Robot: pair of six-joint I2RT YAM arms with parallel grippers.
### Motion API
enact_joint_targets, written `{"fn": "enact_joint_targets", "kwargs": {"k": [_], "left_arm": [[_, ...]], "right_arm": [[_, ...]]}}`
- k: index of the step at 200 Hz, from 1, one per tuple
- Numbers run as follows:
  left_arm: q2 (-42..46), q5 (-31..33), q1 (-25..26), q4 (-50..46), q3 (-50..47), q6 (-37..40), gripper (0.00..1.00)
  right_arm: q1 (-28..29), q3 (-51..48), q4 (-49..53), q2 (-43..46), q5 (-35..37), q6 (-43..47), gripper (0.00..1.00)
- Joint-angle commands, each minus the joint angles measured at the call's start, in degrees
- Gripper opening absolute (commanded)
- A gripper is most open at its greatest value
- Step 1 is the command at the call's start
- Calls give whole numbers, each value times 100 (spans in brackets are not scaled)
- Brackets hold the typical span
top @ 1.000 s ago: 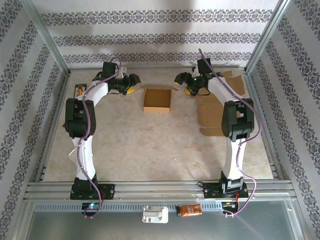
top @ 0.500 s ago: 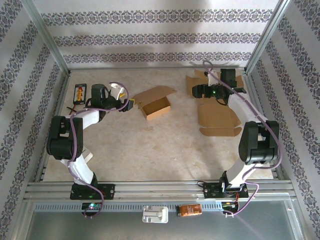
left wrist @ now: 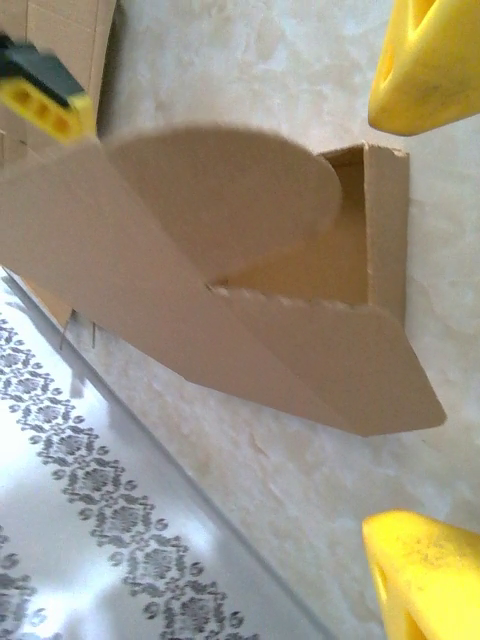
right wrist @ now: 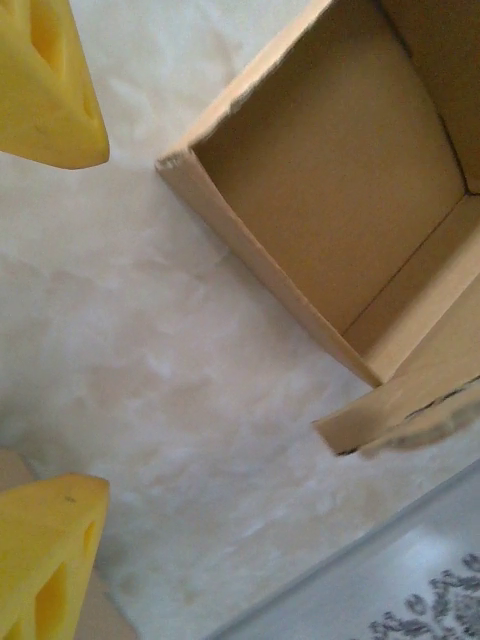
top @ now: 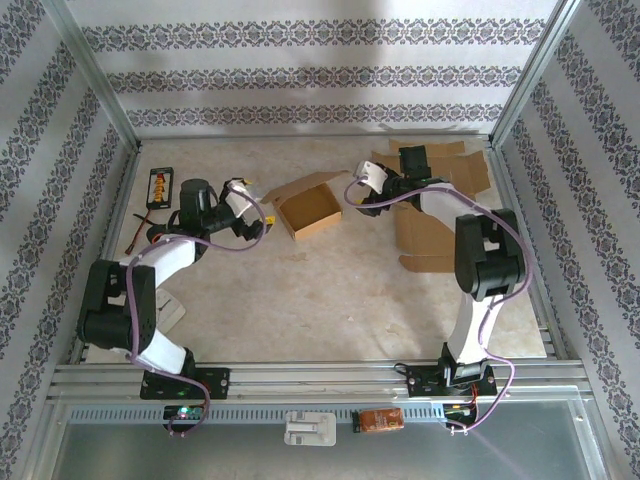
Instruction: Fold the paper box
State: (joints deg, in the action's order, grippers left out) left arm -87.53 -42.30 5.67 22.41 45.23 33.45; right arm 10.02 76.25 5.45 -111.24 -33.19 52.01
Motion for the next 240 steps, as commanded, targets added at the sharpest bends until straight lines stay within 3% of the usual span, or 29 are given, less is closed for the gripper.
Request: {"fn": "enact_joint_targets", "kwargs": {"k": [1,49,80,97,149,180,240], "left_arm": [[226,458,122,-142,-239,445,99],[13,1174,219,549,-365,0,100],[-39,1311,344,819,-444,-113,100],[-91,1348,373,829,-463,-111,99],[-160,1651,399,1108,-601,-220,98],[-271,1847,447,1146,-595,-103,93],[-564,1852,472,1586,-373,-349,78]], "right_arm": [[131,430,-745,-307,-405,522,78],[173,1191,-907,-915,-977,61,71],[202,1329,-897,-1015,-1118,-84,33],[206,1357,-805,-1028,-1212,-109,23],[285,1533,-561,-1132,-1220,-72,26],[349,1803,-343,-1223,-1319,-114,11],[376,1788,-150,-1075,-1261,-62,8]]}}
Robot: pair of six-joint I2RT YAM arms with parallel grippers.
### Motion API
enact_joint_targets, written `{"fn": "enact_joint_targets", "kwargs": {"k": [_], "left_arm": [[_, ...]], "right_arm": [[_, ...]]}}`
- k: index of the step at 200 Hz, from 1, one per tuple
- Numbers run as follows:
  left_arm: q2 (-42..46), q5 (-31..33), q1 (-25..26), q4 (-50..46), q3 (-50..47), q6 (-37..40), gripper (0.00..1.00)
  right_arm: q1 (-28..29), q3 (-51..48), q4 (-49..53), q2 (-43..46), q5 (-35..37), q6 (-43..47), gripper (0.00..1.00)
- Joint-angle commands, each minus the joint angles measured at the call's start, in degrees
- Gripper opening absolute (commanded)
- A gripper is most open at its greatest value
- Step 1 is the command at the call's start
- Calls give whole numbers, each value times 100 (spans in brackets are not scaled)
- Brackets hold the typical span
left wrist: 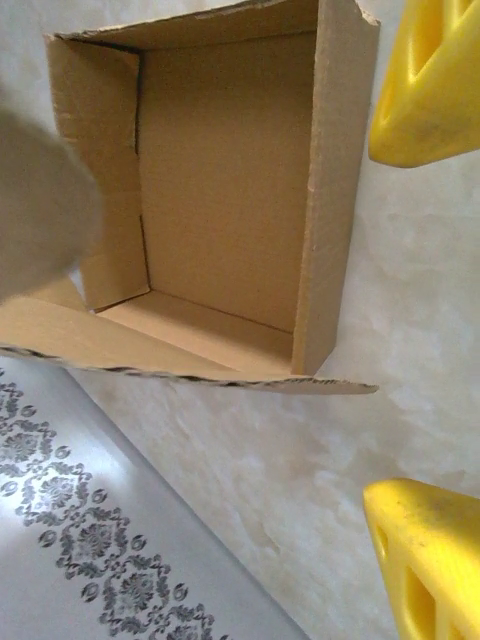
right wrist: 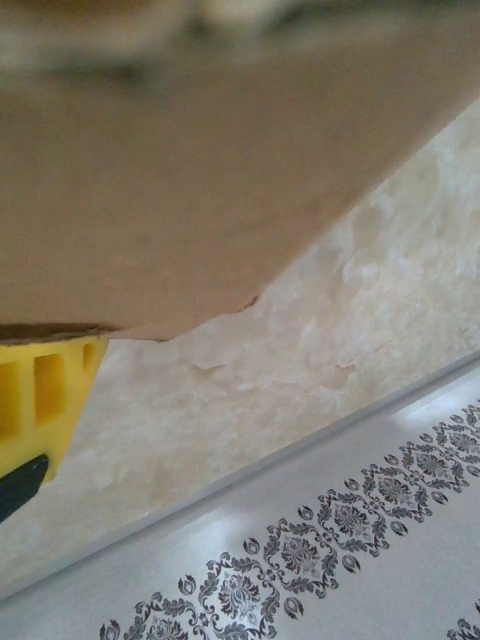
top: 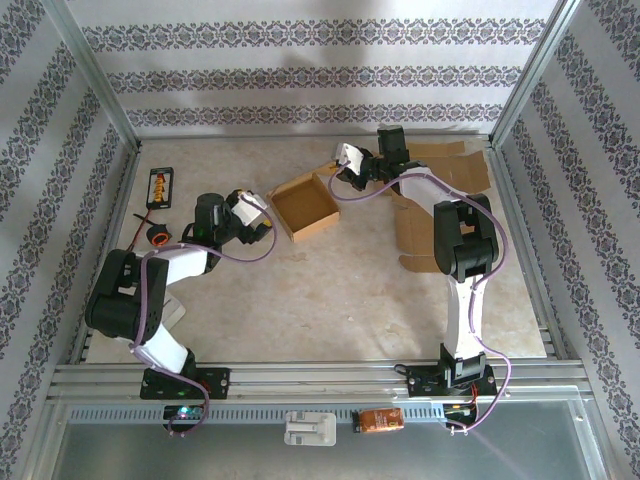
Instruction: Fold the paper box
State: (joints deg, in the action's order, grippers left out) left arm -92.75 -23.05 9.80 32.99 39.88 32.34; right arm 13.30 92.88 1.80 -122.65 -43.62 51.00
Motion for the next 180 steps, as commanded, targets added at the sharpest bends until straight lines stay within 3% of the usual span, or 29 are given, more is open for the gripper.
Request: {"fn": "enact_joint_targets", "kwargs": {"k": [1,70,98,124,180], "left_arm": [[-41,-75,67,535,170,-250,77],[-2,-260,116,595,375,-763,55],[-24,-286,118,439,470,-869,22],[-19,-47,125,-97,754,-1401,0],[-179,353,151,-771,1339,-2846,0]], "right_arm": [[44,125,220,66,-213,40,8],[64,72,312,118,-90,40,7],[73,99,353,122,-30,-31,7],[102,221,595,143,302,-317,8],[423,189,1209,638,1662,-2092,0]]}}
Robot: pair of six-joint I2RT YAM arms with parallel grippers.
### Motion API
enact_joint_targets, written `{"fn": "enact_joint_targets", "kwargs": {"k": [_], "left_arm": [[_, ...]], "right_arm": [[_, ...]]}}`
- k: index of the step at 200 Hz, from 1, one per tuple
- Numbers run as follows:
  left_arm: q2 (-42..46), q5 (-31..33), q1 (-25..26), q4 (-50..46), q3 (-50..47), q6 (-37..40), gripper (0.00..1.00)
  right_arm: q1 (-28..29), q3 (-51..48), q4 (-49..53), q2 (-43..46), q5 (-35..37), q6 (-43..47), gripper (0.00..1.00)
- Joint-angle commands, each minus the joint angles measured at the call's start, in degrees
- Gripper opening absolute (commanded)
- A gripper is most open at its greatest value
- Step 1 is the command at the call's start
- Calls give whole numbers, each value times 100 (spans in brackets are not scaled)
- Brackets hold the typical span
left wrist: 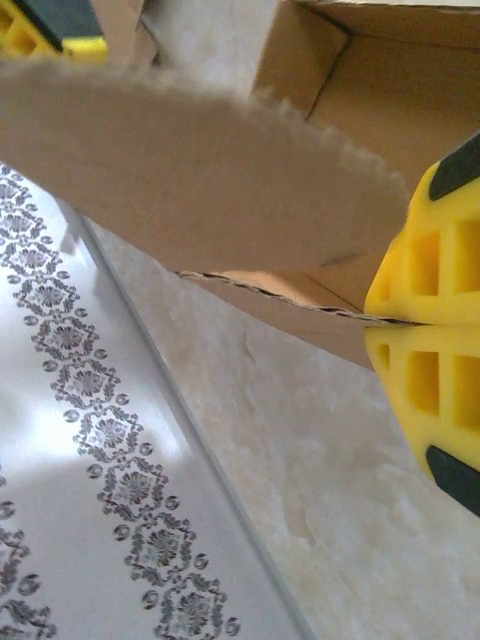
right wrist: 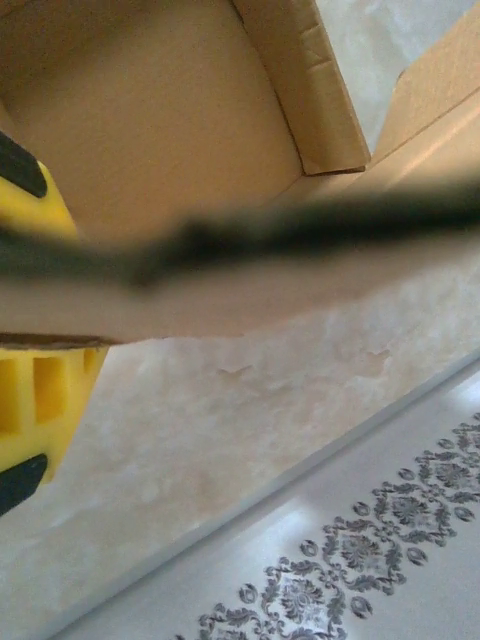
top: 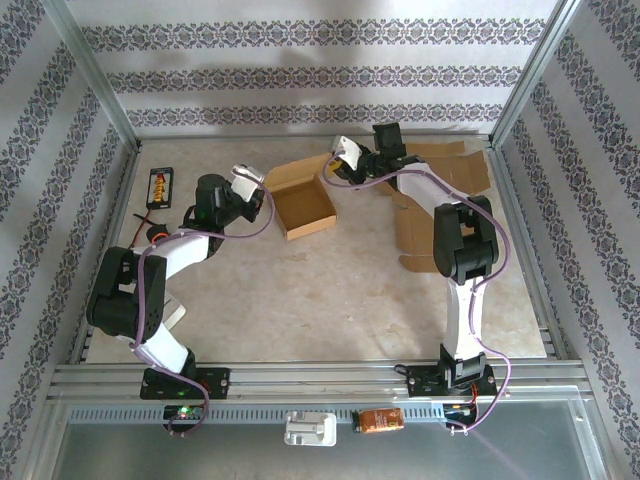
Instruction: Fold the paper box
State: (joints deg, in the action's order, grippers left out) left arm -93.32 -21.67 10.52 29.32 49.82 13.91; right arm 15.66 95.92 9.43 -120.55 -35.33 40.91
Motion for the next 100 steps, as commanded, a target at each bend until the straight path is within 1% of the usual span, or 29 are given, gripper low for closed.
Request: {"fn": "enact_joint_targets", "kwargs": {"k": [1,32,39,58,87,100], "left_arm": [[-128,224,84,-407,353,-1030,0],[-319,576,310,-462,515,-1538,0],[-379,630,350,-447,545,-1760,0],[-509,679,442,-360,566,-2268,0],[-606,774,588,-135,392,-2669,0],[-654,778,644,-34,316,-2914,0]], "right_arm": [[198,-125,450,437,869,-1101,0],[516,-274,549,650,1826,-2276,0],[558,-276,561,677,1948,-2588,0],[635,-284,585,692,2114,-3465,0],[744,-372,584,622,2223,-4836,0],[801,-514,484,642,2225,-5262,0]]}}
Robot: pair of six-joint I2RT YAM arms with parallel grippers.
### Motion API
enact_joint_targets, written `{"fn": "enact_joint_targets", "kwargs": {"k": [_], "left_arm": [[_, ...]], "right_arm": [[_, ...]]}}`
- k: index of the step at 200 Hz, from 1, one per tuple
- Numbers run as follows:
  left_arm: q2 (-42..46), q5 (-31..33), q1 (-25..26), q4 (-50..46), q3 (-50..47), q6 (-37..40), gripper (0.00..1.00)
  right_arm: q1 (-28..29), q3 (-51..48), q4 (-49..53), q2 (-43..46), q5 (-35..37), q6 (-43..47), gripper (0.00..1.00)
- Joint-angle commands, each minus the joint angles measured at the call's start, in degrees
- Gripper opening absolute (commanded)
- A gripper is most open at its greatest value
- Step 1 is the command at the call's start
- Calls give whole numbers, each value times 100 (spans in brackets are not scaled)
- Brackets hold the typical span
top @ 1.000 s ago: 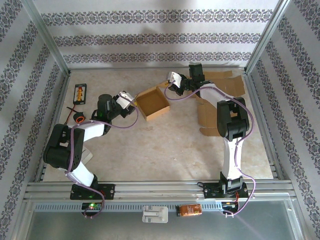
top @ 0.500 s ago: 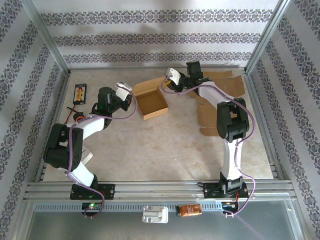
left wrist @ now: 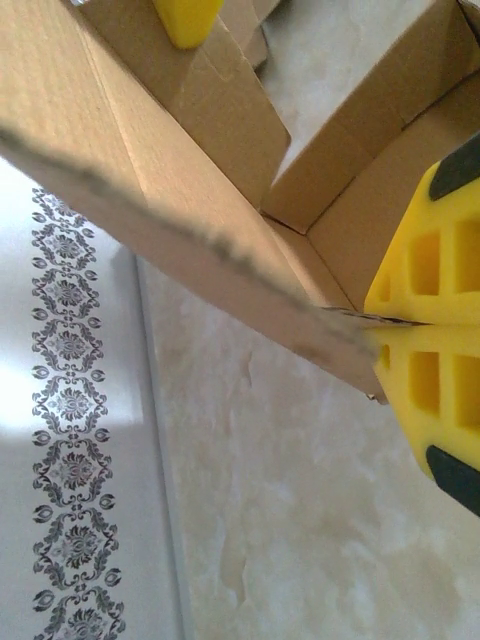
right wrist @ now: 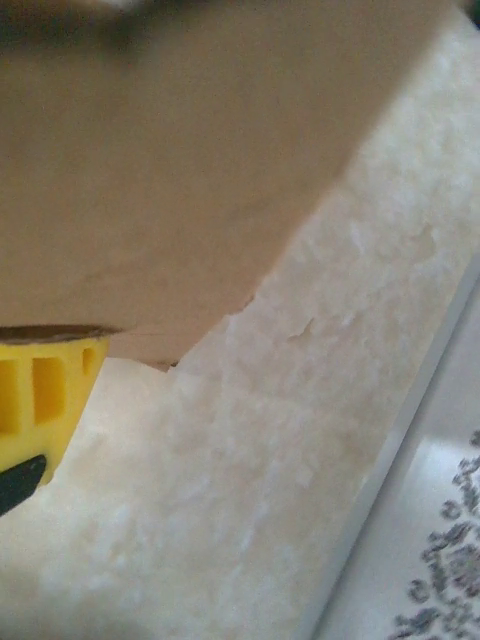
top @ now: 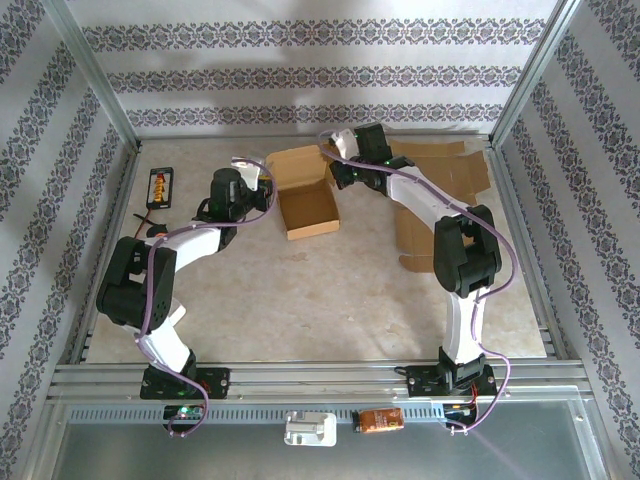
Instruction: Fold the paper box
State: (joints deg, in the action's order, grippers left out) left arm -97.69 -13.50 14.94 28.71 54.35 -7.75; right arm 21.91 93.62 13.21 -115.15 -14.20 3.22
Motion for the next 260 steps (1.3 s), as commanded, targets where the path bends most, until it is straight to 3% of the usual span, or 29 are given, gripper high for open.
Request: {"fn": "enact_joint_targets", "kwargs": {"k": [1,58,121,170,202,220,236,260], "left_arm": [[-225,-39,207,37,-145,-764,0],[-520,-334,367,651,-449,-1681,0],[-459,-290,465,732,-952,-1733,0],[-192,-122,472,504,-1252,-1440,0],[-142,-265,494,912,-1689,-1425,0],[-236,-396,530,1094,-1841,-1519,4],[-259,-429,569,1440,-2025,-1610,13],[-132,-389,627,1974,-2348,-1635,41]], "right_arm": [[179,-301,91,105,115,-1532,0],[536,-1005,-197,399,525,-1890,0],[682,-2130,-691,676,874,-2359,0],[825,-2461,-879,716,1160,-2531,0],[1039,-3042,-1308,888,1576,-2528,0],[1067,-3249,-1491,868,1603,-2601,0],[1095,-3351,-1537,862,1687,-2644,0],[1144,-3471,-1639,931,1816,-2664,3]]}}
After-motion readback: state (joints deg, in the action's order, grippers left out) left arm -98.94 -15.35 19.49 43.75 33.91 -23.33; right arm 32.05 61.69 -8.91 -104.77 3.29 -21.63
